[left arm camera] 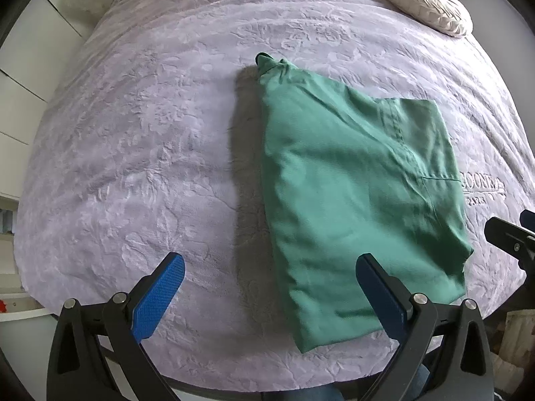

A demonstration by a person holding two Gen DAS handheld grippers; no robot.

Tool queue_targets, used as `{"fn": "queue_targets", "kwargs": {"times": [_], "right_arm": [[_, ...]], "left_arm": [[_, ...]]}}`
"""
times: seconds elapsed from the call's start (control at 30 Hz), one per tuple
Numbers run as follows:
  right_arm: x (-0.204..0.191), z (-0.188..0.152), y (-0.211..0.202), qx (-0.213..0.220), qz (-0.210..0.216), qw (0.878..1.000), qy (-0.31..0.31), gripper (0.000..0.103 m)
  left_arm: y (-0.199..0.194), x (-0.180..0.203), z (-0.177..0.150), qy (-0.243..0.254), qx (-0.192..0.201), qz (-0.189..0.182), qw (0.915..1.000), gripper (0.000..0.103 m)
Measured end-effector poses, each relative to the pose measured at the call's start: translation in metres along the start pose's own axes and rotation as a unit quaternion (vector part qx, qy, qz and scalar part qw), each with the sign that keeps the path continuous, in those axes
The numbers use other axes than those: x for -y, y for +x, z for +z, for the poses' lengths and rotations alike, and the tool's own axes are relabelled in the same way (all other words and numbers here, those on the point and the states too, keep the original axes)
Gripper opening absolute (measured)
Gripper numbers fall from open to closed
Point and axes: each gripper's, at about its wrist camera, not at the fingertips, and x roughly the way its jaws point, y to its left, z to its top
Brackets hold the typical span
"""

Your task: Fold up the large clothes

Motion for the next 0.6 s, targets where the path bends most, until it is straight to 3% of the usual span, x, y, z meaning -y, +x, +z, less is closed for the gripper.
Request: {"fn": "queue_targets", "kwargs": {"times": [0.6], "right_arm": [[-0.0027,-0.0012,0.0025,-0.007,0.000,1.000,-0.001,0.103]], "left_arm": [[0.0011,0.0016,-0.0018,0.002,-0.001,0.001,1.0000,0.103]]}}
